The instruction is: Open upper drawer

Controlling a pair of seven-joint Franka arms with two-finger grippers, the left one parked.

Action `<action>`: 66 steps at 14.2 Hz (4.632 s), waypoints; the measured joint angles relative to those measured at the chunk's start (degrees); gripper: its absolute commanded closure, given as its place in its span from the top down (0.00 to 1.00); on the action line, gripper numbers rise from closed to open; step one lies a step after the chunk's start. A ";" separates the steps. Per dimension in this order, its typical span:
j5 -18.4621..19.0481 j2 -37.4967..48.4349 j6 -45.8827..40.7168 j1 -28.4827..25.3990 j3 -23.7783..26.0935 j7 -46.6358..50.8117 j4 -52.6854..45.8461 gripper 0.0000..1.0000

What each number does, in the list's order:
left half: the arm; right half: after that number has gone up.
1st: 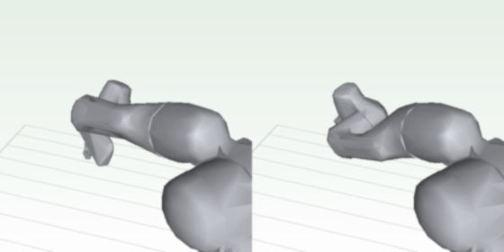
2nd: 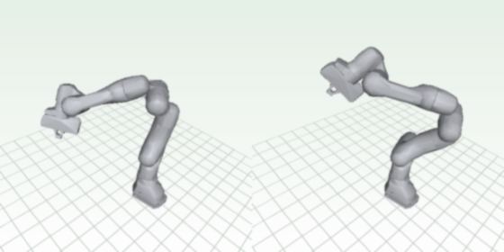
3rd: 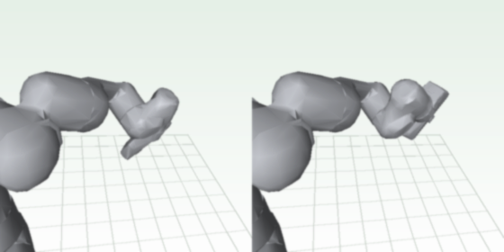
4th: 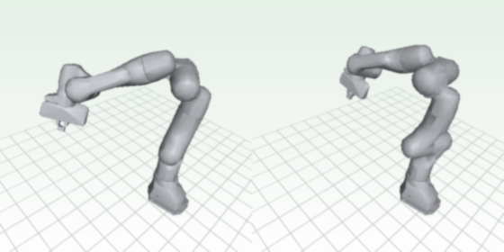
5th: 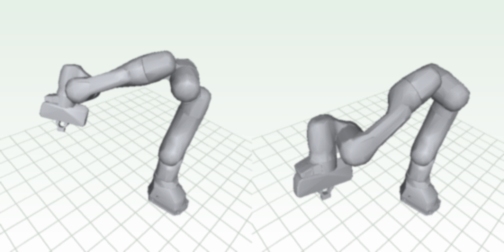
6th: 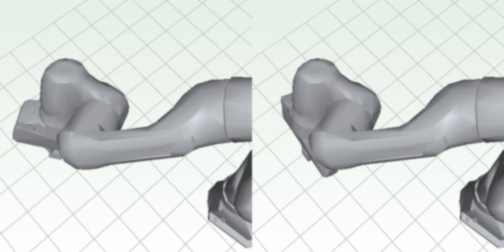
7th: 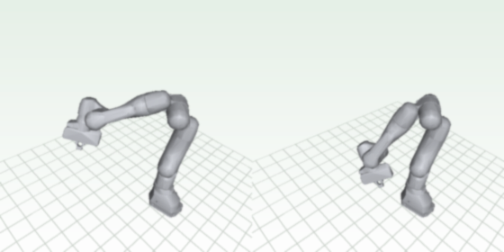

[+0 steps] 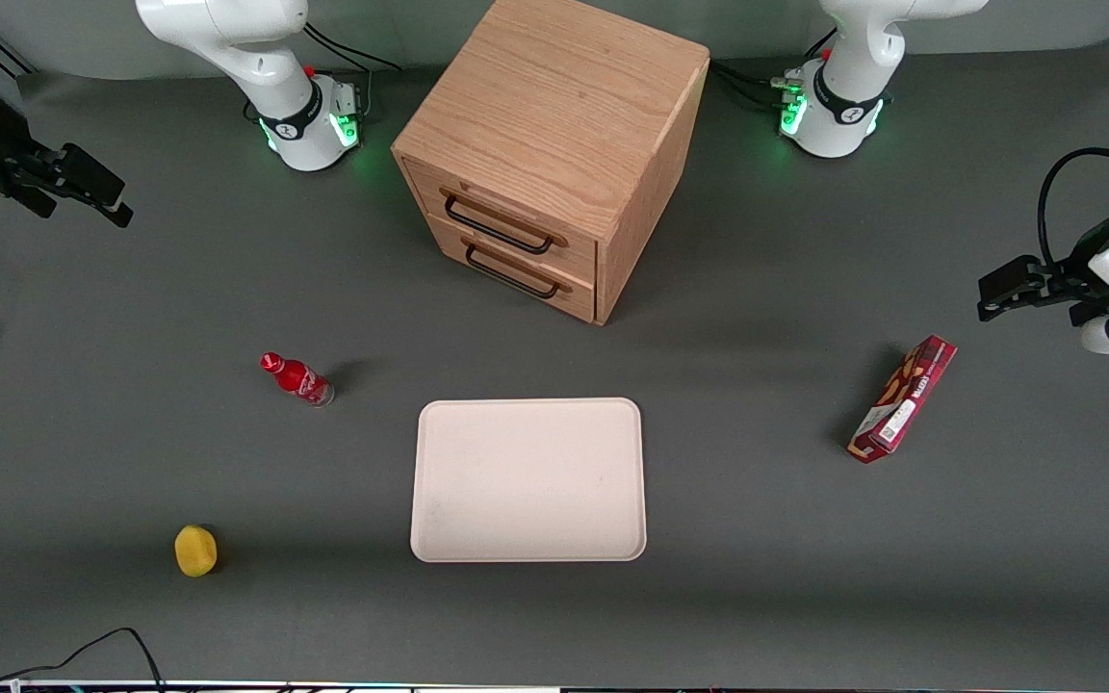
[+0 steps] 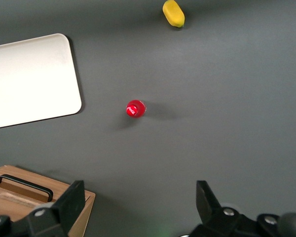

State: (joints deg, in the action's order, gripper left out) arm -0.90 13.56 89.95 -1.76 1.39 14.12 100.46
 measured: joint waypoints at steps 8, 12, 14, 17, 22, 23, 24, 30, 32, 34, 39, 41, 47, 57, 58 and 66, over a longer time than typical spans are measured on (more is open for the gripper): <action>-0.06 -0.03 -3.25 -0.20 -0.61 -2.50 -2.08 1.00; -6.23 0.03 -10.74 -0.94 3.15 -6.26 -6.99 1.00; -8.76 -0.74 -11.06 -1.52 6.27 -8.86 -8.52 1.00; -9.73 -4.52 -11.06 -2.25 12.56 -22.42 -11.17 1.00; -20.41 -12.58 -10.65 -2.22 13.18 -38.24 -11.59 1.00; -21.83 -15.11 -9.53 -2.24 13.77 -39.09 -11.56 1.00; -22.31 -17.62 -7.89 -2.25 15.14 -39.53 -11.51 1.00; -22.27 -25.88 6.93 -2.80 23.85 -39.58 -5.05 1.00; -22.06 -25.73 10.66 -2.82 25.13 -39.58 -2.06 1.00; -21.99 -25.63 14.68 -2.84 26.30 -39.58 1.21 1.00; -21.94 -25.47 19.16 -2.83 28.17 -39.59 6.21 1.00; -21.93 -25.28 20.57 -2.83 28.76 -39.59 7.71 1.00; -21.94 -24.56 24.33 -2.83 29.84 -39.59 11.25 1.00; -21.89 -24.51 28.11 -2.81 30.11 -39.60 13.54 1.00; -21.69 -24.61 28.17 -2.81 30.12 -39.61 13.56 1.00; -20.14 -25.74 29.51 -2.20 29.20 -40.09 13.38 1.00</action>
State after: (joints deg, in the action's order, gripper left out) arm -21.04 -12.18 119.45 -3.95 30.59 -25.97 113.84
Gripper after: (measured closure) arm 0.000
